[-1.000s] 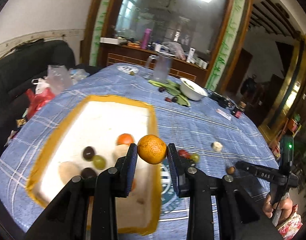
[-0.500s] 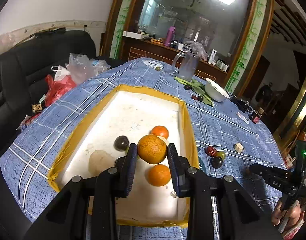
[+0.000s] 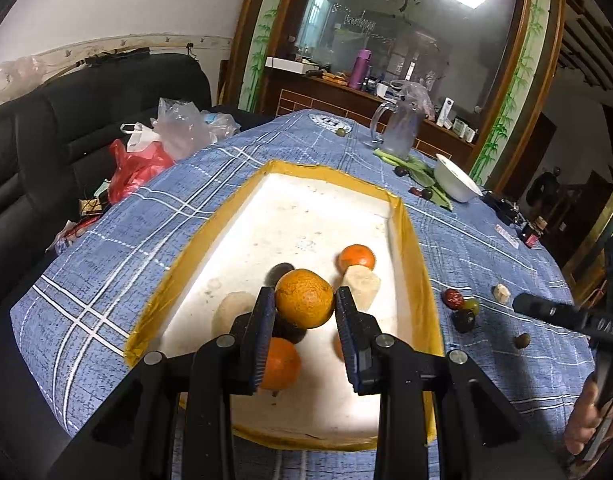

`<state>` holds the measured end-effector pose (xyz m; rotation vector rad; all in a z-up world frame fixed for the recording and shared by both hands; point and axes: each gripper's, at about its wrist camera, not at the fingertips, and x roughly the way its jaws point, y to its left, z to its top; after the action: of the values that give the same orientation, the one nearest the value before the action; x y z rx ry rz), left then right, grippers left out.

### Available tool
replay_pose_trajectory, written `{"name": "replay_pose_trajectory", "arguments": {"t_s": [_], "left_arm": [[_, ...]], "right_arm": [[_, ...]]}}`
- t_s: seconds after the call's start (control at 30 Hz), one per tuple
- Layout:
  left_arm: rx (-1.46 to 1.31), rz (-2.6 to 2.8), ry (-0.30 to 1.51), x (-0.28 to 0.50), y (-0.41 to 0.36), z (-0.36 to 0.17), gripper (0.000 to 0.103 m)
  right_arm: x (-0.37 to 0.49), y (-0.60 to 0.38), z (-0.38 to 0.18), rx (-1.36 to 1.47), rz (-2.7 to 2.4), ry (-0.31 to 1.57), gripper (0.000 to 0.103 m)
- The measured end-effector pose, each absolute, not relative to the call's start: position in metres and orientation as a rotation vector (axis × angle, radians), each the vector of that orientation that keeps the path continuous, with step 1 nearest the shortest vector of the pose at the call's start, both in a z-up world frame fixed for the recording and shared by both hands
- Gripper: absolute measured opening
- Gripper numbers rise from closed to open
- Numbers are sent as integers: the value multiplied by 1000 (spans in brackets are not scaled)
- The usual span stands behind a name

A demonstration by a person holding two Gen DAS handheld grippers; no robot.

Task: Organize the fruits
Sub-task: 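Carry the orange in the left tool and the brown ball in the right tool over the tray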

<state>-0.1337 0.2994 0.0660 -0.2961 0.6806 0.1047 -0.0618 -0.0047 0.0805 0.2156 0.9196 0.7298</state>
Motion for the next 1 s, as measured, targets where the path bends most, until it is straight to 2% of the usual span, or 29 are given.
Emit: {"name": "replay_pose_trajectory", "arguments": {"t_s": [0.2,0.33,0.4,0.43,0.47,0.5,0.63,0.73,0.8,0.87,1.0], "left_arm": [[-321,119,707,-132,312,56,30],[-322,106,707,-134,315,56,30],[-317,101,703,-134,314,56,30],[-315,100,705,-134,314,55,30],[-316,99,708,-133,313,55,30],[-318,95,711,-132,312,54,30],[-310,89,723,-128,306,51,30],[-295,94,720,-130,303,54,30],[-288,100,713,-133,302,57,30],[-288,105,709,-134,303,58,30],[-295,106,712,-134,305,57,30]], "right_arm": [[-47,24,82,272,787,955,23],[-46,5,83,230,683,943,23],[-52,-17,79,168,607,942,35],[-54,-25,76,141,576,944,49],[-59,-35,70,107,535,950,57],[-62,-42,66,90,511,956,57],[-69,-59,44,13,436,995,57],[-73,-55,39,-79,370,955,56],[-72,-57,35,-110,348,951,48],[-72,-62,33,-128,320,941,35],[-71,-82,30,-70,300,958,25]]}}
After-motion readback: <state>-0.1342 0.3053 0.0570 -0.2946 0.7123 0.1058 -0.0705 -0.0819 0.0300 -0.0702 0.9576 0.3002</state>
